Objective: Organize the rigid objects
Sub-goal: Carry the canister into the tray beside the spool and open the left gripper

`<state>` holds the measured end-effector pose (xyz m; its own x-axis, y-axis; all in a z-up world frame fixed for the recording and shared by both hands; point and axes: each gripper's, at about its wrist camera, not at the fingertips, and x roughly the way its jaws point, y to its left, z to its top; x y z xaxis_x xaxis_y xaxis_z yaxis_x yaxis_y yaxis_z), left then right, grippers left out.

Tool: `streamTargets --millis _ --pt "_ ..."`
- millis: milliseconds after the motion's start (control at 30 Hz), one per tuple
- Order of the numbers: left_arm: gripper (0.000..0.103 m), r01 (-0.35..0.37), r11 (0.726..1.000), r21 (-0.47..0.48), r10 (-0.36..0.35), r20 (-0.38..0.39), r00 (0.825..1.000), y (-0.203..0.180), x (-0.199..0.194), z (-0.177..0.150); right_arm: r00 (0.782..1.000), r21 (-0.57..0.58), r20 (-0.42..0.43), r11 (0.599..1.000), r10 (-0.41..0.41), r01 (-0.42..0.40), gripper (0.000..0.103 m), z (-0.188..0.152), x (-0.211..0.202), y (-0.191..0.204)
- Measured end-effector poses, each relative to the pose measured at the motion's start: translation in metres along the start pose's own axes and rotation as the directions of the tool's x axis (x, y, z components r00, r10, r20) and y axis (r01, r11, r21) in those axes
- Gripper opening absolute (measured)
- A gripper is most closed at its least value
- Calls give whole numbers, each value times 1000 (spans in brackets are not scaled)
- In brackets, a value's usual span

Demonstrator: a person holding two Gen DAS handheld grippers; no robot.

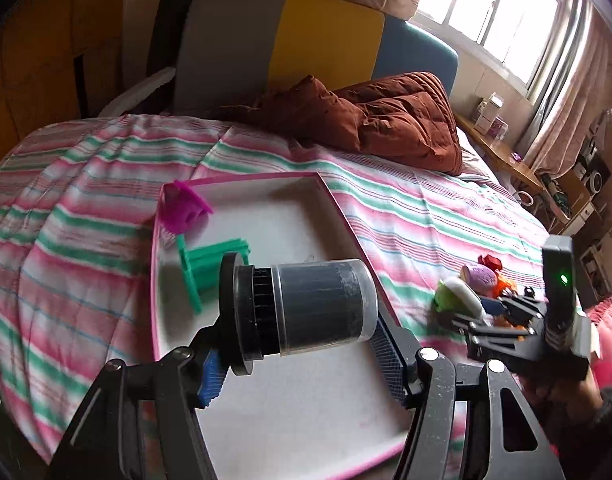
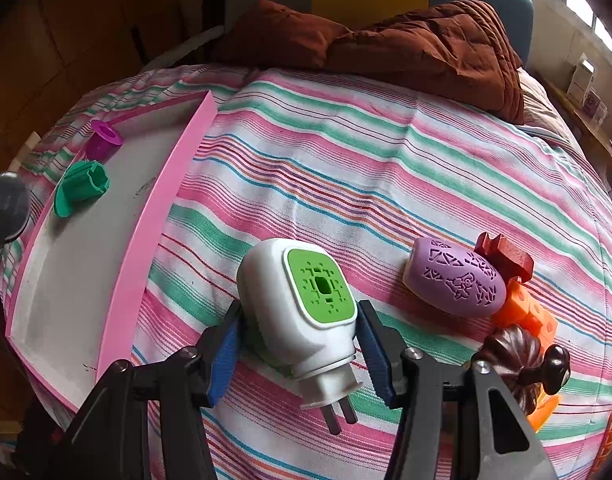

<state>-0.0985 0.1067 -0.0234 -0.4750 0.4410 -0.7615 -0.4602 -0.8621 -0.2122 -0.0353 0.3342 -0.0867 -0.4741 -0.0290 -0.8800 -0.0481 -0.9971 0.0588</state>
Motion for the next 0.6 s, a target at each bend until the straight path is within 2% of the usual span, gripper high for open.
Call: streamTargets --millis 267,467,600 --pt "64 -26 998 51 27 -20 999 -11 55 44 1000 -12 -1 1000 -2 2 55 0 1 1" --pt "64 -83 992 95 89 -61 994 -12 104 55 1000 -15 -4 1000 3 -3 55 2 1 2" --pt "64 -97 992 82 103 -65 993 -7 112 53 1000 -15 -4 1000 5 -5 55 1 1 3"
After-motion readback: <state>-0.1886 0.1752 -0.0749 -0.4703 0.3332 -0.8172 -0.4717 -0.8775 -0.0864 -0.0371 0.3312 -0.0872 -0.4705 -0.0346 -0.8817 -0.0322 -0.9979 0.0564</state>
